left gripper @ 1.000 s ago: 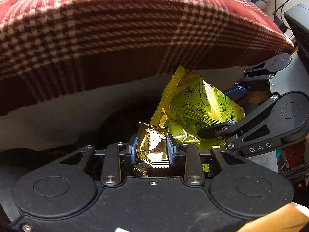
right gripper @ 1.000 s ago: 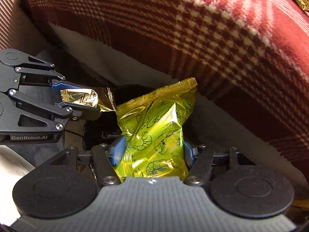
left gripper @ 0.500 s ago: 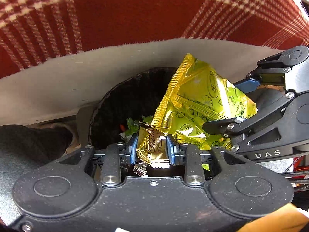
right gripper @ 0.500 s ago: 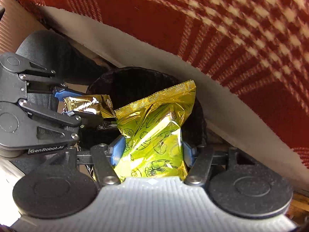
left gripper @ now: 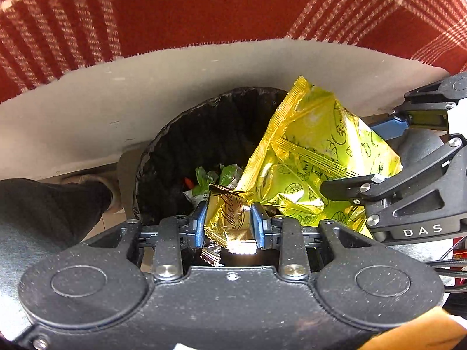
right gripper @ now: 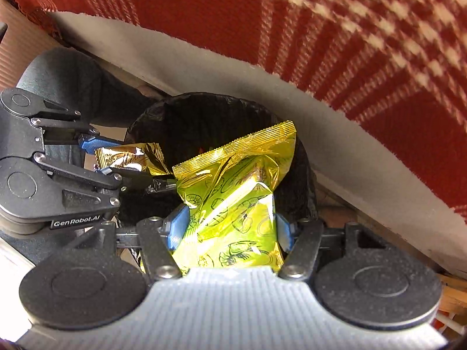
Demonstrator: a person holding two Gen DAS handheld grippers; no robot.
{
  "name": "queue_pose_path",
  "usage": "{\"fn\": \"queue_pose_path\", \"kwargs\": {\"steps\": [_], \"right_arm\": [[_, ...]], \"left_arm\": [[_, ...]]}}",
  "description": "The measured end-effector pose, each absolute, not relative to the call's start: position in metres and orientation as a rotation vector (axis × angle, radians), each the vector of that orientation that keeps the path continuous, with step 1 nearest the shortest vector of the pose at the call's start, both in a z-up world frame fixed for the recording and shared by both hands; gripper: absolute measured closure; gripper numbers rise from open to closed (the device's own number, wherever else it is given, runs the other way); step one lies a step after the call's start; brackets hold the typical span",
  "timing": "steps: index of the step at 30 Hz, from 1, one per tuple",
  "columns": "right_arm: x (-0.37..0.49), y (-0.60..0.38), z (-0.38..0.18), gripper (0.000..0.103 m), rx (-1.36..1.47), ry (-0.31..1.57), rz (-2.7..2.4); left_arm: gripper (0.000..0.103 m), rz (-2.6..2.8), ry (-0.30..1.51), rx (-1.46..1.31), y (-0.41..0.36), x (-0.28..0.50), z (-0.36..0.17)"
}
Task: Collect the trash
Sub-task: 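Open both tools to drop the packet and bag into the bin, then move both open tools back over the blanket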
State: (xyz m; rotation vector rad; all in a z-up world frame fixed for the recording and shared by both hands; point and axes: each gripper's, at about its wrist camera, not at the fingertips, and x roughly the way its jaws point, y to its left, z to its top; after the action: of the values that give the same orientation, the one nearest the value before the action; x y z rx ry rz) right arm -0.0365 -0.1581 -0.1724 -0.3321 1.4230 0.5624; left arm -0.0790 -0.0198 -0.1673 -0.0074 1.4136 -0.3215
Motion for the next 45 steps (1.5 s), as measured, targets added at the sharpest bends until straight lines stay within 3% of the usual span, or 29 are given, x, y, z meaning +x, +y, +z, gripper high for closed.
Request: {"fn": "queue_pose_path", "kwargs": {"steps": [12,20,28,37,45], "right_arm": [[-0.034,-0.164,-0.174,0.029,-0.323,1.437,0.536],[-0.035,-0.17,-0.169,0.025,-0.313,1.423,0.527],[-0.036,-0.173,-0.16,0.023,-0.297,1.402,0.518],[-0.04,-0.182,-0.13,0.021,-0.242,1.304,0.52],[-0.063,-0.204,-0.061,0.018,-0.171,1.058,0.642]], "left_arm": [[0.073,-0.317,1.42,0.0,-0.022,-0.078,-0.177],[0.054,-0.319,1.405,0.014,-0.023,-0.081,-0.172],[0.047,-0.323,1.366,0.027,-0.025,-0.083,-0.158],[0.043,-0.369,1.226,0.022,-0.019,-0.093,-0.113],[0.036,-0.463,0.989,0.073,-0.012,-0.11,-0.023]]}}
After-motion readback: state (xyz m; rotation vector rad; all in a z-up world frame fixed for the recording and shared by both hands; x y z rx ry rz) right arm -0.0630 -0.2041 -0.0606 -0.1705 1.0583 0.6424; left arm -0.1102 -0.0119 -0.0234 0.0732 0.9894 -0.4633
